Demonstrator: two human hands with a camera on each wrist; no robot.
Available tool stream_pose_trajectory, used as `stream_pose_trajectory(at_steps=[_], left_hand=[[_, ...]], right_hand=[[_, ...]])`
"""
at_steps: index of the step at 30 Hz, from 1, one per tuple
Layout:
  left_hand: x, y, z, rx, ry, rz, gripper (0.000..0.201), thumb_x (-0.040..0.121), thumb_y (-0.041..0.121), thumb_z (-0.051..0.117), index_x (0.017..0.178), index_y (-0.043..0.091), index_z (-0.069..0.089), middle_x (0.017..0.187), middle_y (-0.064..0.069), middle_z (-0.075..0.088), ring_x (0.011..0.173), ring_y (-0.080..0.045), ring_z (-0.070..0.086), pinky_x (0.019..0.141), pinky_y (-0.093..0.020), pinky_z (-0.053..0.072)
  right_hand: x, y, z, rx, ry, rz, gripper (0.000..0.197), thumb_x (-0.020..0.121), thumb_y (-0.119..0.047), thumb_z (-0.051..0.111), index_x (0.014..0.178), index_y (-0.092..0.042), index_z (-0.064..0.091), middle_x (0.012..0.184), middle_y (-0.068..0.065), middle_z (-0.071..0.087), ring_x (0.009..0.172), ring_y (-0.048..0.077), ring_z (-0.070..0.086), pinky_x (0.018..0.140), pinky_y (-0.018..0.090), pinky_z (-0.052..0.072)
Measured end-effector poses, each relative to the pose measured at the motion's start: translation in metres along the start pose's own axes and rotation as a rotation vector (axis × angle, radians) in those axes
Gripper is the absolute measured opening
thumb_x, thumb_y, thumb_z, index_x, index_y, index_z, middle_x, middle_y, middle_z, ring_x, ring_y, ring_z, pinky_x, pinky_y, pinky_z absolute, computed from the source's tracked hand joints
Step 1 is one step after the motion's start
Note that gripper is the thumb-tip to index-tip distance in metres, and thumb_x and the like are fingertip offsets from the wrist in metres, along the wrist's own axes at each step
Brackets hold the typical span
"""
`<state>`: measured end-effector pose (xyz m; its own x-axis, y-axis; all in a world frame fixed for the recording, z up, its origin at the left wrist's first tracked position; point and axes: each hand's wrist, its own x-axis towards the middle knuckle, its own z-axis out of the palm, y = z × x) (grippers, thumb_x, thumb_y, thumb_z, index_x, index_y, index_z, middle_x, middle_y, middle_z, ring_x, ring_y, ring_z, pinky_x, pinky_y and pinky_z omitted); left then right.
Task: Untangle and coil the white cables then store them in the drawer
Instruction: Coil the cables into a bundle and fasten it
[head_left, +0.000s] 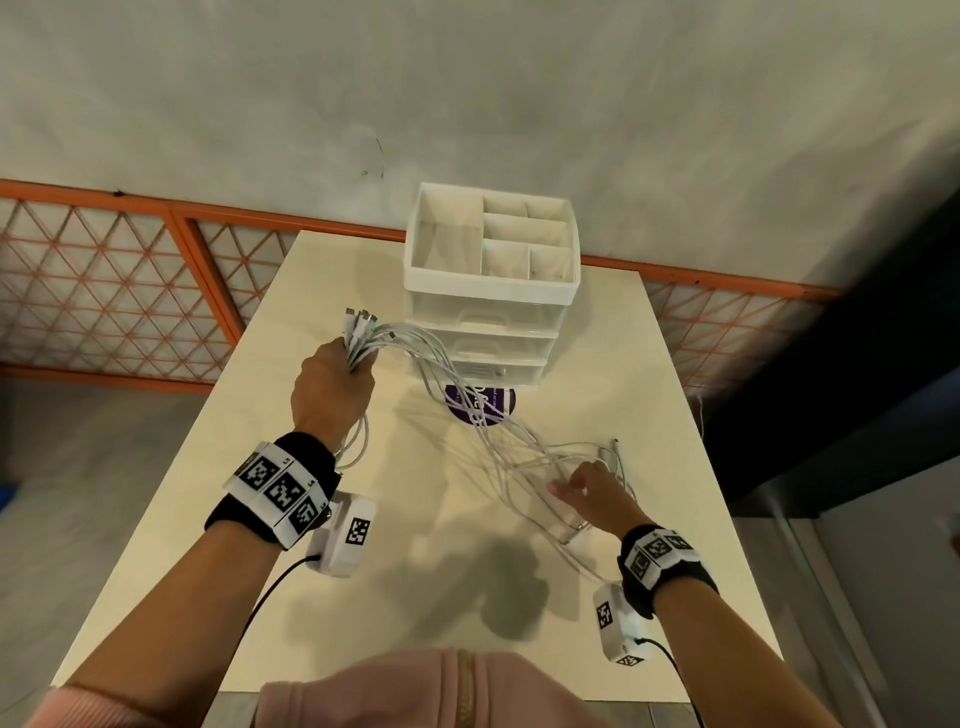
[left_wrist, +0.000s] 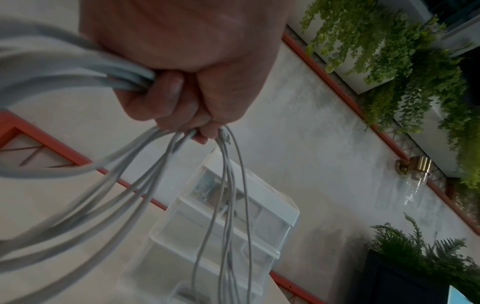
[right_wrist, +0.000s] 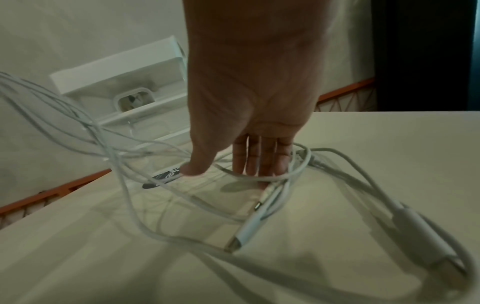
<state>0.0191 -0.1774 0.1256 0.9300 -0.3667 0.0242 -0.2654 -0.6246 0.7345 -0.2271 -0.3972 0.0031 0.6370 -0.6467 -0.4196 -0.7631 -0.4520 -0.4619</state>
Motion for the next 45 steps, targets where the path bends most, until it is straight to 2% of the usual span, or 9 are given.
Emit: stream_pose_trajectory(at_steps=[5, 10, 15, 23, 26, 33, 37, 41, 45], left_hand=[[-0.009, 0.004, 0.002, -0.024, -0.112, 0.103, 0.03, 0.092, 0.033, 0.054, 0.087, 0.003, 0.058, 0.084, -0.017, 0.062, 0.086, -0.037, 0.059, 0.066, -0.03, 0.034], [-0.021, 0.046, -0.009, -0.154, -0.249, 0.437, 0.02, 0.091, 0.023, 0.057, 0.103, 0.01, 0.065, 0.08, -0.005, 0.061, 0.076, -0.018, 0.054, 0.057, -0.013, 0.034], [-0.02, 0.067, -0.013, -0.342, -0.209, 0.488, 0.007, 0.091, 0.02, 0.058, 0.086, 0.024, 0.061, 0.066, 0.014, 0.057, 0.057, 0.01, 0.051, 0.057, -0.006, 0.035], [0.012, 0.023, -0.01, -0.445, 0.128, 0.009, 0.022, 0.091, 0.022, 0.057, 0.085, 0.001, 0.057, 0.066, -0.008, 0.053, 0.066, -0.024, 0.049, 0.052, -0.022, 0.031], [0.003, 0.011, 0.003, -0.352, 0.068, -0.147, 0.043, 0.085, 0.012, 0.064, 0.116, -0.006, 0.04, 0.107, -0.023, 0.06, 0.096, -0.035, 0.058, 0.069, -0.025, 0.037], [-0.036, 0.043, 0.028, -0.437, -0.4, 0.367, 0.081, 0.079, 0.005, 0.07, 0.139, 0.034, 0.024, 0.102, 0.026, 0.055, 0.077, 0.002, 0.057, 0.065, -0.004, 0.042], [-0.032, 0.049, 0.036, -0.147, -0.612, 0.576, 0.068, 0.074, 0.004, 0.071, 0.131, 0.028, 0.044, 0.093, 0.015, 0.061, 0.076, 0.014, 0.057, 0.067, -0.001, 0.039], [-0.025, 0.05, 0.036, -0.054, -0.485, 0.62, 0.01, 0.08, 0.007, 0.064, 0.087, 0.013, 0.061, 0.076, 0.002, 0.062, 0.069, -0.01, 0.058, 0.062, -0.015, 0.04], [-0.015, 0.053, 0.03, 0.037, -0.367, 0.666, 0.013, 0.086, 0.012, 0.056, 0.087, 0.001, 0.062, 0.078, -0.016, 0.068, 0.071, -0.029, 0.063, 0.06, -0.026, 0.034]], right_hand=[[0.0, -0.019, 0.0, 0.064, 0.308, -0.182, 0.08, 0.061, -0.067, 0.07, 0.115, -0.012, 0.05, 0.118, 0.006, 0.048, 0.11, 0.022, 0.046, 0.101, 0.041, 0.04], [0.008, -0.079, -0.023, 0.289, 0.103, -0.327, 0.127, 0.049, -0.057, 0.085, 0.148, -0.033, 0.009, 0.155, -0.004, 0.021, 0.142, 0.02, 0.021, 0.117, 0.044, 0.02], [0.026, -0.113, -0.04, 0.442, 0.064, -0.378, 0.041, 0.078, -0.024, 0.076, 0.115, -0.016, 0.062, 0.108, -0.002, 0.067, 0.098, 0.015, 0.061, 0.092, 0.032, 0.046], [0.023, -0.053, -0.031, 0.206, -0.201, -0.251, 0.024, 0.091, -0.033, 0.059, 0.069, -0.023, 0.053, 0.065, -0.004, 0.058, 0.064, 0.018, 0.06, 0.077, 0.037, 0.047], [0.017, -0.067, -0.047, 0.287, -0.179, -0.266, 0.03, 0.091, -0.032, 0.059, 0.069, -0.017, 0.045, 0.06, -0.002, 0.043, 0.055, 0.013, 0.044, 0.061, 0.028, 0.041], [-0.009, -0.133, -0.086, 0.144, -0.401, -0.427, 0.016, 0.096, -0.02, 0.051, 0.091, -0.006, 0.058, 0.064, -0.005, 0.041, 0.055, 0.008, 0.037, 0.055, 0.017, 0.034], [-0.022, -0.157, -0.099, 0.139, -0.494, -0.548, 0.006, 0.094, -0.008, 0.052, 0.09, -0.009, 0.057, 0.061, -0.01, 0.048, 0.048, 0.001, 0.042, 0.054, 0.015, 0.037], [-0.025, -0.156, -0.102, 0.179, -0.456, -0.619, 0.012, 0.089, -0.001, 0.058, 0.101, 0.003, 0.059, 0.075, 0.004, 0.058, 0.055, 0.008, 0.051, 0.059, 0.016, 0.044], [-0.02, -0.144, -0.098, 0.37, -0.434, -0.549, 0.032, 0.085, -0.01, 0.068, 0.115, -0.005, 0.06, 0.11, 0.015, 0.067, 0.098, 0.021, 0.066, 0.092, 0.03, 0.053]])
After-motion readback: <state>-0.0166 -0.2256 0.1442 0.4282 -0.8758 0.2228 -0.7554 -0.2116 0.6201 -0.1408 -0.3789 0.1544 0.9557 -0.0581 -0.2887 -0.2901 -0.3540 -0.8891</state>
